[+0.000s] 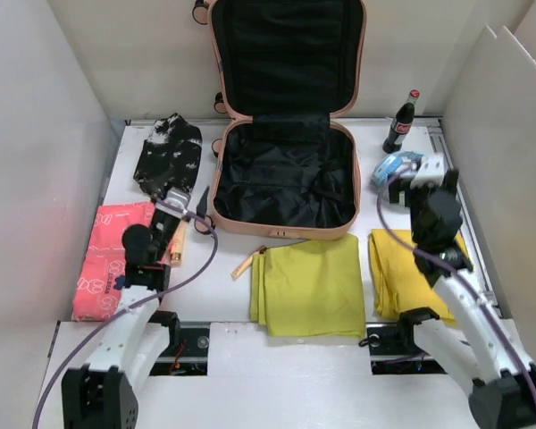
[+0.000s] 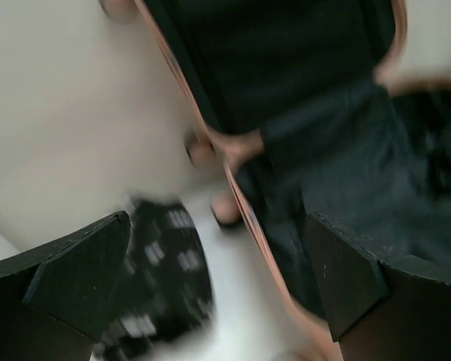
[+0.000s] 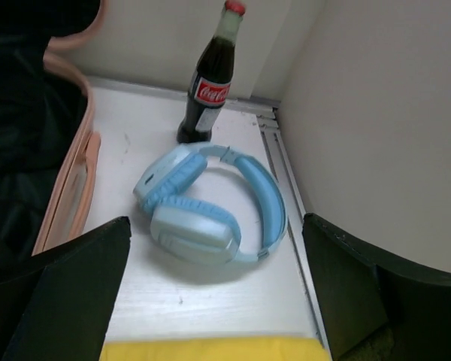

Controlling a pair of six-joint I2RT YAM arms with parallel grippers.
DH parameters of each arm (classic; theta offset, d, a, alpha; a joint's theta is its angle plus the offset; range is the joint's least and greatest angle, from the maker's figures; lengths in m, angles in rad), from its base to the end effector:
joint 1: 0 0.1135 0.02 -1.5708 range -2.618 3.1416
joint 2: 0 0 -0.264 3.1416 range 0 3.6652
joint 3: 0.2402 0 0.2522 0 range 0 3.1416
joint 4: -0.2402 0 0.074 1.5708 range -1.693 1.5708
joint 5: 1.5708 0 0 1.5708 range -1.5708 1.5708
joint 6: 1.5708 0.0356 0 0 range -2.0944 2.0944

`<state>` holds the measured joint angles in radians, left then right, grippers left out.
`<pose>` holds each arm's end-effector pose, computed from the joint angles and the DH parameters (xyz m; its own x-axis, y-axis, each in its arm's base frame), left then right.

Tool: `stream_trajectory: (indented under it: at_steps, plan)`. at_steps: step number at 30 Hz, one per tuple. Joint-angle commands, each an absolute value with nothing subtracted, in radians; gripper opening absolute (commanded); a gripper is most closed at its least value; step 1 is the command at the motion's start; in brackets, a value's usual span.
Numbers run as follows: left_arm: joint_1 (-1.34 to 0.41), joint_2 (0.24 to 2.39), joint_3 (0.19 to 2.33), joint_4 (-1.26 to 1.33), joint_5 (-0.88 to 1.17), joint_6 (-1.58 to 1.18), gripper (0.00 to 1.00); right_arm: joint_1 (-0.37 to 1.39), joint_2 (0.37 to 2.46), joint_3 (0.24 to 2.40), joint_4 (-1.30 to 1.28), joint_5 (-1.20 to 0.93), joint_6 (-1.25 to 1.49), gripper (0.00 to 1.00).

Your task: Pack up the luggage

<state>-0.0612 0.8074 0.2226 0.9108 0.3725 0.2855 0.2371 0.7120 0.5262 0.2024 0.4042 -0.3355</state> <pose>0.1752 -0.0237 0.2534 0.4197 0.2371 -0.8762 0.2948 0.8773 0.3786 0.1770 0.0284 0.3015 -0.0395 -0.3210 -0.9463 0.1623 0.9324 -0.3230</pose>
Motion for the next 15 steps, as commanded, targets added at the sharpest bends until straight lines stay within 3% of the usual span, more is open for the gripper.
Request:
stream_trajectory:
  at_steps: [1, 4, 7, 13, 15]
  plan:
    - [-0.097, 0.726, 0.452, 0.58, 0.33, 0.338, 1.0, 0.158, 0.871, 0.78, -0.032, 0.278, -0.27, 1.0]
    - [-0.135, 0.787, 0.631, 0.378, 0.172, 0.318, 1.0, 0.034, 1.107, 1.059, -0.2, 0.087, -0.194, 1.0]
    - [-0.161, 0.937, 0.844, 0.131, 0.106, 0.267, 1.0, 0.006, 1.3, 1.291, -0.402, 0.054, -0.158, 1.0]
    - [-0.192, 1.014, 0.914, -0.114, 0.172, 0.262, 1.0, 0.017, 1.341, 1.306, -0.4, -0.006, -0.138, 1.0]
    - [-0.183, 1.095, 1.03, -0.251, 0.193, 0.262, 0.95, 0.017, 1.326, 1.278, -0.371, -0.017, -0.138, 1.0]
